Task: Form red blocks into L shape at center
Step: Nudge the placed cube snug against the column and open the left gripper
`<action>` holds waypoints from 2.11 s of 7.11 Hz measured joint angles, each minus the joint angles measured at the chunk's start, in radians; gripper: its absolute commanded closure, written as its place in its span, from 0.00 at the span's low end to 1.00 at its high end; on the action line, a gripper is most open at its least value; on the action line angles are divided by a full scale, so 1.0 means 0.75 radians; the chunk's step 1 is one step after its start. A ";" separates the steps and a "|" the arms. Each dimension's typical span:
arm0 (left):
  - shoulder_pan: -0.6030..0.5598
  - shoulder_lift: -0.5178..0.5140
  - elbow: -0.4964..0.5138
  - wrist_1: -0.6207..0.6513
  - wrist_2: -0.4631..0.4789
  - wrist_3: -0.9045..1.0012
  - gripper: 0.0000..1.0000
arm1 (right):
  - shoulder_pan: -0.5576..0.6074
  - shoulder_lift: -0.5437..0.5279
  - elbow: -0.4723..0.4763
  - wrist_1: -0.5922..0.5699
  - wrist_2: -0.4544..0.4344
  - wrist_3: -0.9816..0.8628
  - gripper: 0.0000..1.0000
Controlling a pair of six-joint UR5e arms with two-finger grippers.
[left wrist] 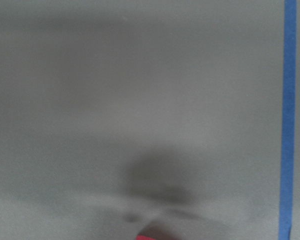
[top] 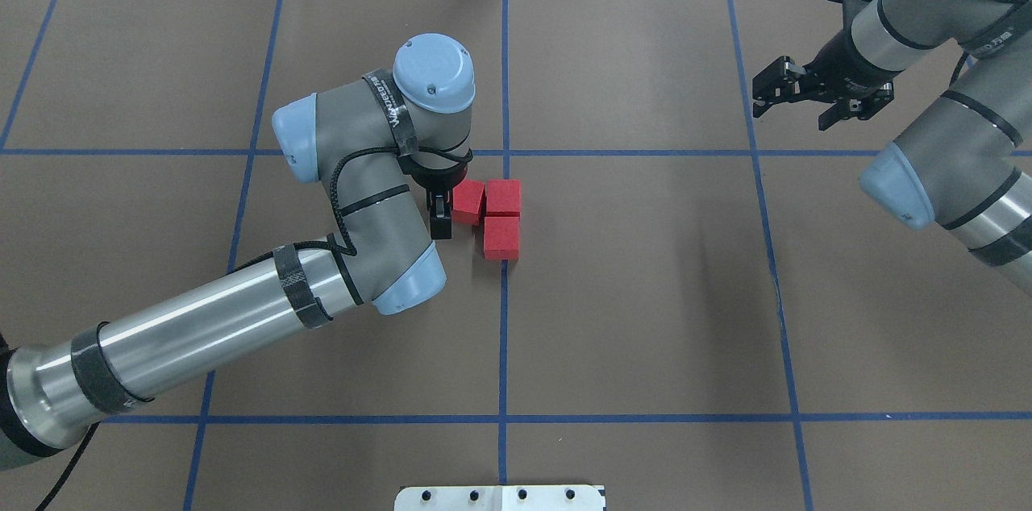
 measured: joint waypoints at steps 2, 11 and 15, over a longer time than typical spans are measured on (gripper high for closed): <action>0.010 0.002 -0.037 0.048 -0.002 0.002 0.00 | 0.000 0.000 -0.001 0.000 0.000 0.000 0.01; 0.065 0.041 -0.130 0.135 -0.005 0.019 0.00 | 0.000 0.000 -0.004 0.000 0.000 -0.003 0.01; 0.068 0.035 -0.134 0.136 -0.008 0.019 0.00 | 0.000 0.000 -0.004 0.000 0.000 -0.005 0.01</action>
